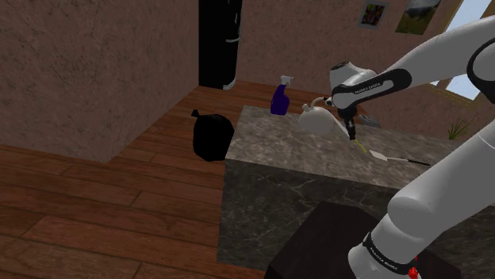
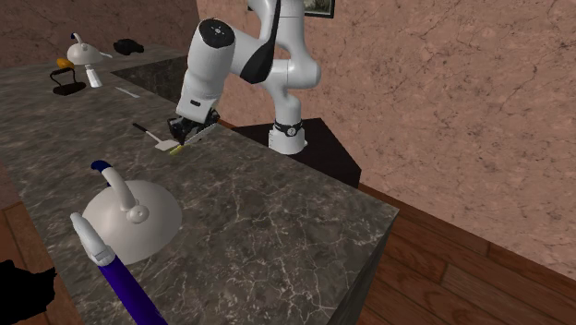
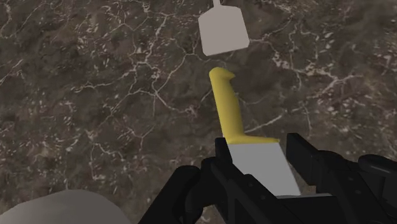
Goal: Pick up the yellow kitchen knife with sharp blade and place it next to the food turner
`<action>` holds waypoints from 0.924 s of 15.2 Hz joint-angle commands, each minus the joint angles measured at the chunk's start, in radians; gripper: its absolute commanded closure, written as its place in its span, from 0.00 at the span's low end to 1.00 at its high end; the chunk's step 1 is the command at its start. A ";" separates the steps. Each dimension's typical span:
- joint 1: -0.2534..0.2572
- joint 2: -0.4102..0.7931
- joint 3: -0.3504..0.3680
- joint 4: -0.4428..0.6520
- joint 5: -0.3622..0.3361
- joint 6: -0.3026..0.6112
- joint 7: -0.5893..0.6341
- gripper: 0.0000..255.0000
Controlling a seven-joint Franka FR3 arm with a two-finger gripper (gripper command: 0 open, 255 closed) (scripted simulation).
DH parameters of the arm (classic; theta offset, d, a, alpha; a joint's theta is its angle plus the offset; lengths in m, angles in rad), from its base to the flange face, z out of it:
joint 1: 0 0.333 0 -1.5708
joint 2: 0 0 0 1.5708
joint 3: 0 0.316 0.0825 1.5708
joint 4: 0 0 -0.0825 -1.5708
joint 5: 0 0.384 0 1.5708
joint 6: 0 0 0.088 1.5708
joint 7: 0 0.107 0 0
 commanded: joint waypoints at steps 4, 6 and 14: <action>-0.057 -0.038 -0.064 -0.059 -0.062 0.067 -0.059 1.00; -0.059 -0.022 -0.068 -0.071 -0.068 0.093 -0.047 1.00; -0.066 0.051 -0.082 -0.112 -0.092 0.198 0.006 1.00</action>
